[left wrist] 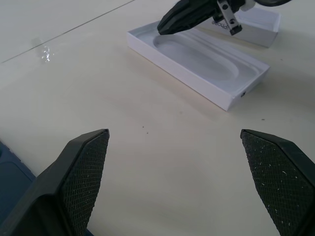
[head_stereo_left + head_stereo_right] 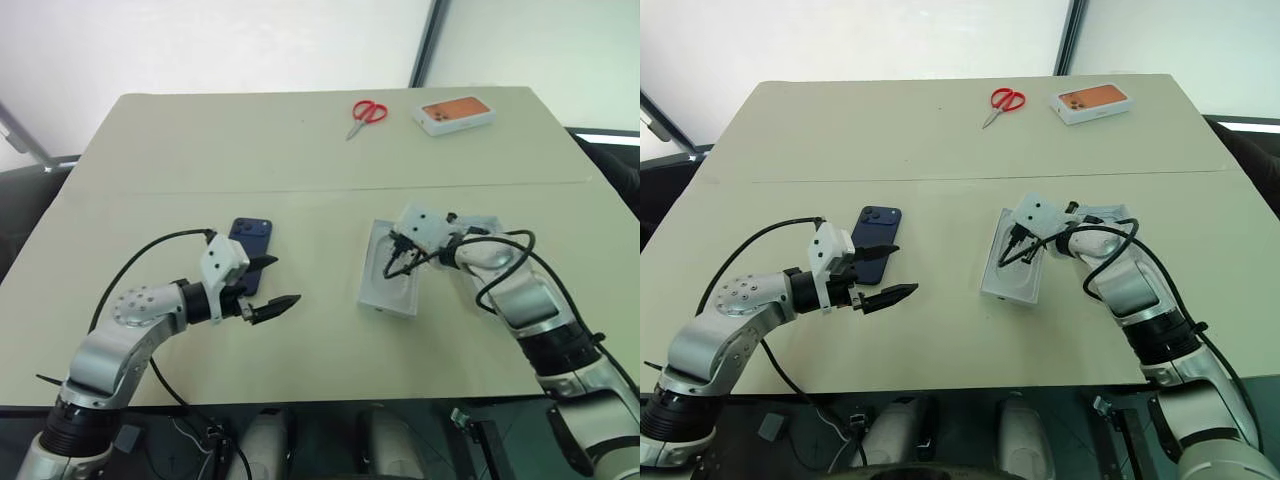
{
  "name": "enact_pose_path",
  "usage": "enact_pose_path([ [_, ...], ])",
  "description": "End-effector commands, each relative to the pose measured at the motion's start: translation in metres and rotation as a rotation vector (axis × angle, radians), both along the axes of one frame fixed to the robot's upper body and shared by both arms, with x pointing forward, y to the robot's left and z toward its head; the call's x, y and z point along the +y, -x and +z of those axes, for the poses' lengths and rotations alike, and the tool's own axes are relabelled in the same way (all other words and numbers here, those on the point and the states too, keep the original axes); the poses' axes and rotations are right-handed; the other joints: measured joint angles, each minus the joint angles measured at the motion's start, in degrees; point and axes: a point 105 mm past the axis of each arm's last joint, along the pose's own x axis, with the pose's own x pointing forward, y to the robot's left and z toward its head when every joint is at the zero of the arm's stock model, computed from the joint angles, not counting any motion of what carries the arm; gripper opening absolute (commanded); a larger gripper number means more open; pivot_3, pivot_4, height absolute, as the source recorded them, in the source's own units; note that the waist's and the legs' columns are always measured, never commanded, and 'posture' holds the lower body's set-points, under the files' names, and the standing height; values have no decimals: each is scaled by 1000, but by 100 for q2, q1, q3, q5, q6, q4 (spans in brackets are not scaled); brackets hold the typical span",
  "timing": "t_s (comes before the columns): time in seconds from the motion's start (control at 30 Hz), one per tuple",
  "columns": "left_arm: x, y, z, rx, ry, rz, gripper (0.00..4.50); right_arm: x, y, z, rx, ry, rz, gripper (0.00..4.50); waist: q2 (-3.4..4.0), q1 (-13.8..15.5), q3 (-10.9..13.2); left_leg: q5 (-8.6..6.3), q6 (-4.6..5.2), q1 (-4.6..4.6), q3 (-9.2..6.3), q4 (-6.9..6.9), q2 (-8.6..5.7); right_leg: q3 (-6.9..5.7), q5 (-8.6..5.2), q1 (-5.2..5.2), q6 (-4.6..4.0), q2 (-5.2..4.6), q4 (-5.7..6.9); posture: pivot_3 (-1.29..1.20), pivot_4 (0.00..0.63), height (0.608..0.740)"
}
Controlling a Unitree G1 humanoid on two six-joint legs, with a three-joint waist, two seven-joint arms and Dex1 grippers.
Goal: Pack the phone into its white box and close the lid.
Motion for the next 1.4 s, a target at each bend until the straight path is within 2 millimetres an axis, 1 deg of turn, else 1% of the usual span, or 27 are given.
enact_pose_path([
  [0.03,-2,2,9,-48,7,-8,4500,11,23,17,-13,-2,156,172,0,4,0,0,1,0,0,0,0,0,0,1,0,0,-2,0,150,697],
  [0.13,-1,2,9,-47,6,-5,4500,13,38,11,45,21,220,172,0,-3,0,-1,2,1,0,2,0,0,0,3,0,0,0,0,150,697],
  [0.23,-1,2,8,-45,8,-2,4500,16,52,-5,116,61,267,172,0,-4,0,-1,2,3,0,2,3,0,0,2,0,1,1,0,150,697],
  [0.4,-1,1,8,-43,11,1,4500,16,55,-21,150,105,256,172,0,-5,0,-1,2,4,-1,2,3,0,0,2,0,1,1,0,150,697],
  [0.47,-1,1,7,-42,11,4,4500,15,57,-23,154,128,267,172,0,-2,0,-1,2,3,-1,2,3,0,0,3,0,0,1,0,150,697],
  [0.57,2,2,6,-39,9,16,4500,14,57,-19,143,123,268,172,0,-2,0,-1,2,4,-1,2,3,0,0,4,0,0,1,0,150,697],
  [0.67,6,2,5,-35,3,32,4500,14,52,2,85,59,263,172,0,-2,0,-1,2,4,-1,2,3,0,0,3,0,-1,1,0,150,697],
  [0.7,8,2,5,-34,2,39,4500,15,55,10,82,29,280,172,0,-1,0,-1,2,3,-1,2,2,1,0,3,0,-1,0,0,150,697],
  [0.77,9,2,5,-33,1,45,4500,15,66,20,124,-28,316,172,0,1,0,-1,2,3,-1,2,3,1,0,3,0,-1,1,0,150,697],
  [0.83,9,2,5,-32,1,46,4500,16,81,21,213,-71,361,172,0,8,0,-1,2,3,-3,2,3,0,0,4,0,-1,0,0,150,697],
  [0.9,9,3,5,-30,2,44,4500,16,90,20,276,-104,369,172,-2,16,-1,-2,3,3,-4,2,2,-1,0,7,0,-2,-5,0,150,697],
  [0.97,8,4,4,-27,3,40,4500,14,99,9,302,-51,378,708,-1,22,-1,-3,5,4,-5,3,2,-1,0,11,0,-4,-6,0,150,697],
  [1.07,6,5,4,-24,7,34,4500,10,101,-3,271,16,359,1957,-1,18,-1,-4,6,4,-5,3,1,-1,0,11,-1,-6,-6,0,150,697],
  [1.17,4,6,4,-19,10,22,4500,7,100,-12,264,30,321,1957,-1,-2,-1,-4,6,6,-5,2,2,-1,0,10,-1,-5,-5,0,150,697],
  [1.33,1,6,4,-16,14,13,4500,6,101,-21,269,43,307,1957,-1,6,-1,-3,6,6,-4,2,2,-1,0,10,-1,-4,-4,0,150,697],
  [1.4,-1,6,4,-16,16,9,4500,8,102,-23,274,39,310,1443,-1,11,-1,-3,6,6,-4,2,2,-1,0,10,-1,-4,-4,0,150,697],
])
